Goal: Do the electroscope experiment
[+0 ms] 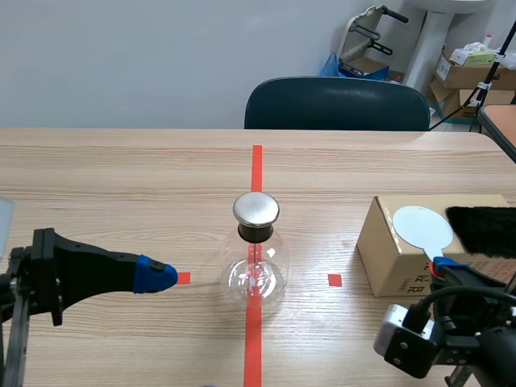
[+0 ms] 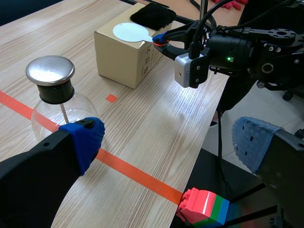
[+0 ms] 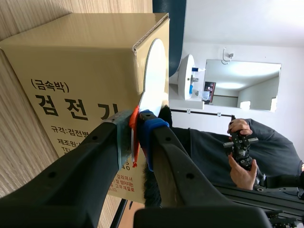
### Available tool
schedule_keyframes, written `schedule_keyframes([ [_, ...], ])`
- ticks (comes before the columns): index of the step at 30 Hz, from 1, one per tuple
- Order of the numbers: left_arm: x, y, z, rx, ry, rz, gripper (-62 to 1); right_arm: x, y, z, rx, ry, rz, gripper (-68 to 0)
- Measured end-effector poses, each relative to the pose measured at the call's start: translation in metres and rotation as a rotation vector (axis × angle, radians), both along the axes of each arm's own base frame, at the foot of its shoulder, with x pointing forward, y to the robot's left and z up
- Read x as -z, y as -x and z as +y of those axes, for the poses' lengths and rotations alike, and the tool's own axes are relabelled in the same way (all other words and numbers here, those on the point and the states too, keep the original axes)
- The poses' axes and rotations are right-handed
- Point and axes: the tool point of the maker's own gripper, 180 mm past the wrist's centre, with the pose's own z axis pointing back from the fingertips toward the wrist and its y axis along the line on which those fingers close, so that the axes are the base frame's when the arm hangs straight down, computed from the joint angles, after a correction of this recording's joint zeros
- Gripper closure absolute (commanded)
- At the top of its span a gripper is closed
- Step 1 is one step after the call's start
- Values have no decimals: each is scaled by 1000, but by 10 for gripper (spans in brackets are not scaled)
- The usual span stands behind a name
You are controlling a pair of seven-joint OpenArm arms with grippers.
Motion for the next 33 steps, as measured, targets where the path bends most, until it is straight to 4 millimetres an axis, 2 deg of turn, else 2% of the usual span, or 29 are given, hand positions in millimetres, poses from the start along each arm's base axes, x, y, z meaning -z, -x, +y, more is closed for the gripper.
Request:
schedule_keyframes([
  [9,0,0,0,-1,-1,0,-574,0,0,0,0,0,0,-8],
  [13,0,0,0,-1,-1,0,-574,-6,-1,0,0,5,-34,-8],
  [21,0,-1,0,-3,-2,-1,-574,-25,-7,-3,11,23,-123,-9],
  [27,0,-1,1,-5,-3,-1,-574,-55,-18,-4,23,35,-207,-9],
  [30,2,-6,3,-36,-16,-9,-574,-67,-23,1,34,22,-238,-9],
  [33,6,-10,7,-62,-43,-8,-574,-70,-30,16,21,11,-252,-9],
])
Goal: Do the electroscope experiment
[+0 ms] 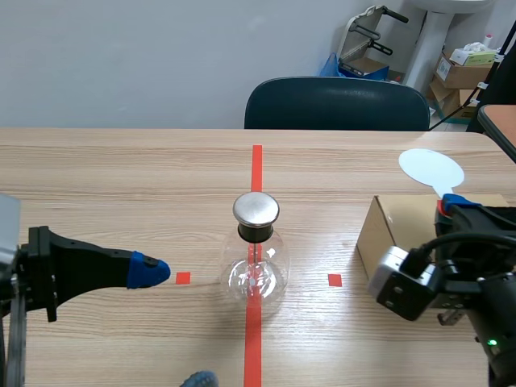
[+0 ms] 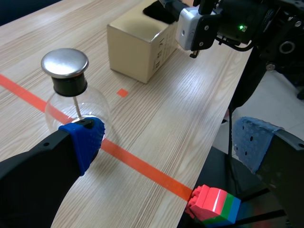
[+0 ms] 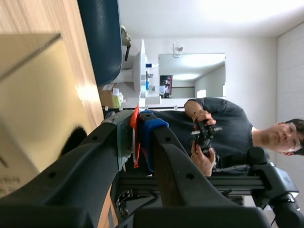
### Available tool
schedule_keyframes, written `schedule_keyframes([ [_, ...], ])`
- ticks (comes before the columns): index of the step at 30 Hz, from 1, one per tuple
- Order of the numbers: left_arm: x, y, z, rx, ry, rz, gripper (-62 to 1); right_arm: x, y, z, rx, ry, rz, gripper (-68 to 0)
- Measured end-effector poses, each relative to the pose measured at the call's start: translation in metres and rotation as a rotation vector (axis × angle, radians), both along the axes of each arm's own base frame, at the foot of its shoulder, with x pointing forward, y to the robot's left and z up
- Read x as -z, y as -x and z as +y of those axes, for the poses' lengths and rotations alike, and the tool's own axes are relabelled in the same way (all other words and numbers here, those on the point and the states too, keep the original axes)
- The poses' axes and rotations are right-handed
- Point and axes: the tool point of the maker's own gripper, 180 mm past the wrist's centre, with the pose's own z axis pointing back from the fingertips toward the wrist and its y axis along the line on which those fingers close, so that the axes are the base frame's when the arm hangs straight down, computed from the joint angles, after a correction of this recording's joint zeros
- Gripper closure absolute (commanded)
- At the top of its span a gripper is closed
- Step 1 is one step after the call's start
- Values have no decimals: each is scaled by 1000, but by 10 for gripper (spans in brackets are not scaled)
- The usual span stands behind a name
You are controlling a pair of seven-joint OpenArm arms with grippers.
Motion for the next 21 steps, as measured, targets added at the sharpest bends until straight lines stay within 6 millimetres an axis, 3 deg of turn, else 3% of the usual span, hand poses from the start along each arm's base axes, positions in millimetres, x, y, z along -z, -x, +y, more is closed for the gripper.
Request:
schedule_keyframes([
  [6,1,-10,6,-65,-15,-20,-563,-8,-12,28,-25,4,-36,-9],
  [12,3,-16,6,-101,-50,-67,-543,-8,-8,50,-50,21,-41,-9],
  [21,17,-29,4,-122,-174,-115,-176,-7,1,74,-72,47,-48,-9],
])
